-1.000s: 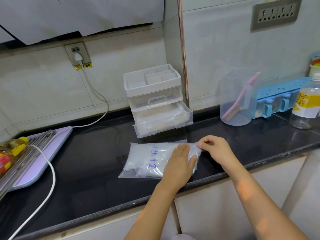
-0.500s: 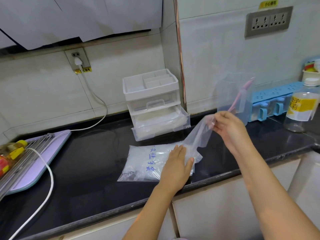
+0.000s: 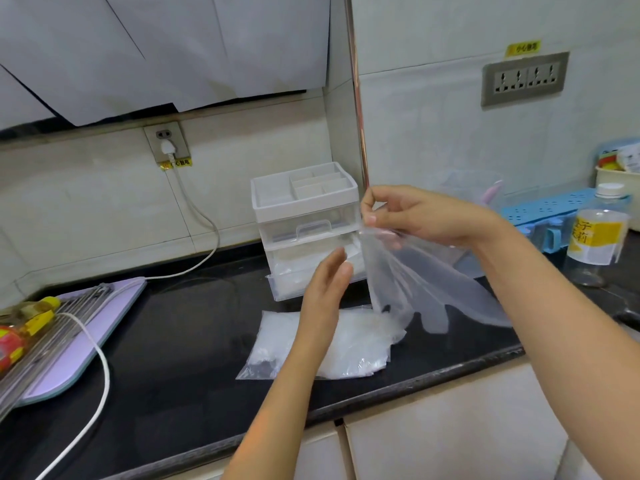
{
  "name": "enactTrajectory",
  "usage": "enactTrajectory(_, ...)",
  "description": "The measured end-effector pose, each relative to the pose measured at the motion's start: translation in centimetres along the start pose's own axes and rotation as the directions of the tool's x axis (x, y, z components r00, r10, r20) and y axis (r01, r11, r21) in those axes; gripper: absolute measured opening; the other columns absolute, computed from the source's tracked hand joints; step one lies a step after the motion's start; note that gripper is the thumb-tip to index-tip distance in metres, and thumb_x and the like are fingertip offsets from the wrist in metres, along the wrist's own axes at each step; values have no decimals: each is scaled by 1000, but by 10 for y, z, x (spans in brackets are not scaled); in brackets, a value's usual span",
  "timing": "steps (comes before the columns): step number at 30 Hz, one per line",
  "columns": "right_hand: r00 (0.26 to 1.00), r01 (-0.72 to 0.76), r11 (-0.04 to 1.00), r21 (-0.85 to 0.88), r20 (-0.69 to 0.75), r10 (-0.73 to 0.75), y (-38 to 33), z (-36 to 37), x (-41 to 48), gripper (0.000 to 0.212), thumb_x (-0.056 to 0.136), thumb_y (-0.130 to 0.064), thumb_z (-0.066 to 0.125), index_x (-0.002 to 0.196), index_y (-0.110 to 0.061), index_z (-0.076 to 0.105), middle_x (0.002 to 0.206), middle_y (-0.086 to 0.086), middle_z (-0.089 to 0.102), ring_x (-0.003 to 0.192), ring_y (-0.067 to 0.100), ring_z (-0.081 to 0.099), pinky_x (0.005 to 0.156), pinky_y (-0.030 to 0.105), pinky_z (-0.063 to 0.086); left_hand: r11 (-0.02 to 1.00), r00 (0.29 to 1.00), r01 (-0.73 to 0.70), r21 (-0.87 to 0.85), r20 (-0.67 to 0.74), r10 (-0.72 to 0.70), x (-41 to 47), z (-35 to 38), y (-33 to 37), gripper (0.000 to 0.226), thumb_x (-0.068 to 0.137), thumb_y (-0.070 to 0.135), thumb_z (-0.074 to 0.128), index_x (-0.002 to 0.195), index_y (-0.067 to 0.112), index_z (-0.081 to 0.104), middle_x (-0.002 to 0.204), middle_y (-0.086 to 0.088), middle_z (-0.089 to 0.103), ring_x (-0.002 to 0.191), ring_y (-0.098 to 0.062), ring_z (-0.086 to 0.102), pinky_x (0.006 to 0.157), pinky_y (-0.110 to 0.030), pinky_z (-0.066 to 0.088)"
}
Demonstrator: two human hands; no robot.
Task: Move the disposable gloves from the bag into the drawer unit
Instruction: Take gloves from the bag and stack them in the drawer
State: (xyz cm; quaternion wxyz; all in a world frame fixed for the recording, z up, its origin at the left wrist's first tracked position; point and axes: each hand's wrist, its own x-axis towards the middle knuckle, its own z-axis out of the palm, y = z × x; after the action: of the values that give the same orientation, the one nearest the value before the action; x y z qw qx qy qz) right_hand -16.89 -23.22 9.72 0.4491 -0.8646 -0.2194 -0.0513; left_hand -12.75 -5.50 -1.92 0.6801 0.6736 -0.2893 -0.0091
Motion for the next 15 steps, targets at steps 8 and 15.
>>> enactTrajectory(8,997,-4,1000,5,-75,5,-1,8,17,13,98,-19,51,87,-13,53,55,-3,38,47,9,28,42,18,25,985,987,65,160,136,-88,7,-1,20,13,87,21,68,96,11,72,91,1,73,85,-5,65,77,-18,49)
enactTrajectory(15,981,-180,974,-135,-101,167,16,-8,24,32,75,-39,74,80,-8,66,49,-13,43,45,4,35,46,14,29,951,940,158,264,256,-227,18,-39,18,10,84,17,71,88,7,70,79,2,69,77,-8,65,73,-14,49)
